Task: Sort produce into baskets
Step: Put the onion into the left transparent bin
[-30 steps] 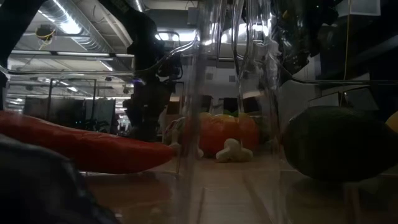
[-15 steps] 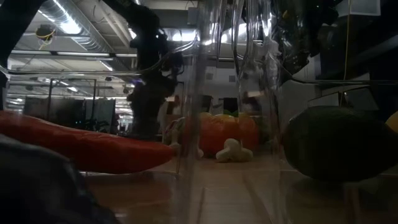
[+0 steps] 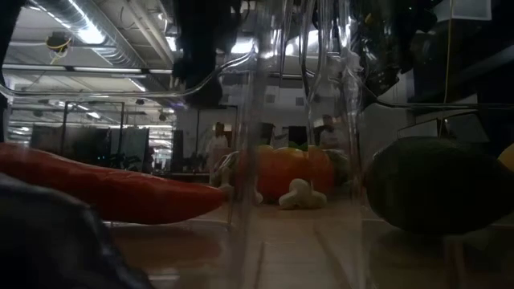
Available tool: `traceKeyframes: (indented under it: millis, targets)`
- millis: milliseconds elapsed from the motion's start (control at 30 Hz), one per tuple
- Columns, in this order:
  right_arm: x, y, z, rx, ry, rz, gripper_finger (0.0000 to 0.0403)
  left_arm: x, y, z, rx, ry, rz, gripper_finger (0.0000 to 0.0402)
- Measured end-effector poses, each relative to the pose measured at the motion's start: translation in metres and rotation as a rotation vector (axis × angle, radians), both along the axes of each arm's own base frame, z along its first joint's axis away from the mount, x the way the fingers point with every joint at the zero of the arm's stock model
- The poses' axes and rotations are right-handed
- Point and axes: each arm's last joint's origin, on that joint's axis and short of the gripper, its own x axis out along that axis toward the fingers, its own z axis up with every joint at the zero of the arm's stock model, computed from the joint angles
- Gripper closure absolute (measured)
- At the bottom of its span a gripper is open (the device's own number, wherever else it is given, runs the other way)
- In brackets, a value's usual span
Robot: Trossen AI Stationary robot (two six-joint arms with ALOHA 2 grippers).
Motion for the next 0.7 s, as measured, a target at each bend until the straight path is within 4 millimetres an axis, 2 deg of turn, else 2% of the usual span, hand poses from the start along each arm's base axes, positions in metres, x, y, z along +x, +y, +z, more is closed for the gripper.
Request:
traceKeyframes:
  millis: [133,400,567,700]
  targets:
    - [0.0,0.0,0.0,0.0,0.0,0.0,0.0095,-0.002,-0.045,0.009,-0.031,-0.019,-0.021,0.011]
    - [0.0,0.0,0.0,0.0,0.0,0.0,0.0095,-0.011,-0.14,0.003,-0.109,-0.034,-0.079,0.011]
    - [0.0,0.0,0.0,0.0,0.0,0.0,0.0095,-0.018,-0.187,-0.001,-0.154,-0.088,-0.037,0.011]
    - [0.0,0.0,0.0,0.0,0.0,0.0,0.0095,-0.023,-0.213,-0.004,-0.169,-0.123,-0.022,0.011]
